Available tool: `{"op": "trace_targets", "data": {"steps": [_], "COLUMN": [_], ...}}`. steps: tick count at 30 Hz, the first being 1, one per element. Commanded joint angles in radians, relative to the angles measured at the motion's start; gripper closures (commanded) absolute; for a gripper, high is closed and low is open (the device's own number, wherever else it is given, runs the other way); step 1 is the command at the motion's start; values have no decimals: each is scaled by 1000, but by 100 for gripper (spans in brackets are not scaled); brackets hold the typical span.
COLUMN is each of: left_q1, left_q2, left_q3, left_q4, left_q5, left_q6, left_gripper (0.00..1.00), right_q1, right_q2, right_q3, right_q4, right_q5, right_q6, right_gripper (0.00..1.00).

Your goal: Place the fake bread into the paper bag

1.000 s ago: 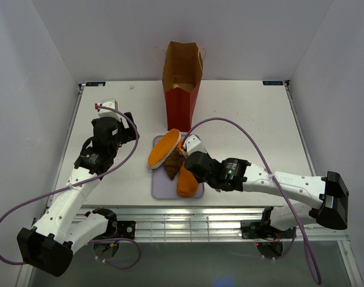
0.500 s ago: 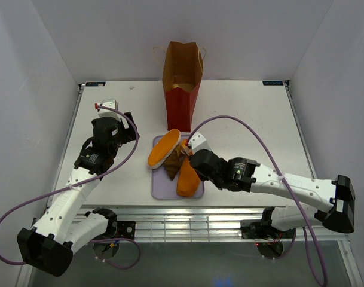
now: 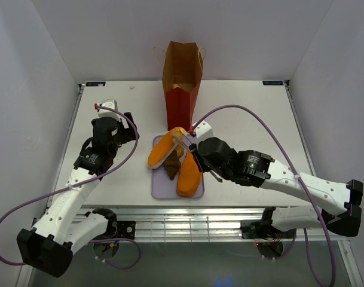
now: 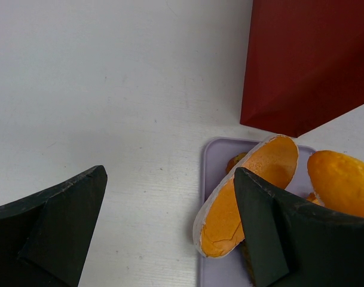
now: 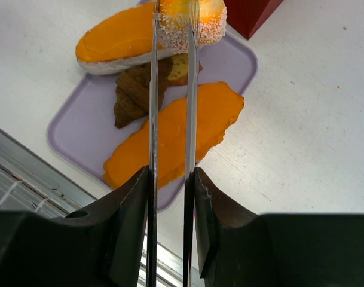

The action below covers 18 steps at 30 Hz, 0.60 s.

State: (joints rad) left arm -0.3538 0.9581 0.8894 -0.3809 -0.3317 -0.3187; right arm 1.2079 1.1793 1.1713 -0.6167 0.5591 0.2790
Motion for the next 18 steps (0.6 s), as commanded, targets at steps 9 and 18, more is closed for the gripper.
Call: {"op": "trace_targets", "data": {"steps": [9, 18], "left_q1": [-4, -4], "left_q2": [-35, -44], "left_q3": [-3, -1], "left_q4": [19, 19], "left_q5": [6, 2], "left_q6": [7, 6], "left_gripper": [2, 2], "right_q1": [-160, -255], "right_q2": [43, 126], "right_q3": [266, 487], "right_q4": [112, 118], "right_q5": [-186, -274], "right_q6": [-121, -187], "right_gripper": [68, 68]}}
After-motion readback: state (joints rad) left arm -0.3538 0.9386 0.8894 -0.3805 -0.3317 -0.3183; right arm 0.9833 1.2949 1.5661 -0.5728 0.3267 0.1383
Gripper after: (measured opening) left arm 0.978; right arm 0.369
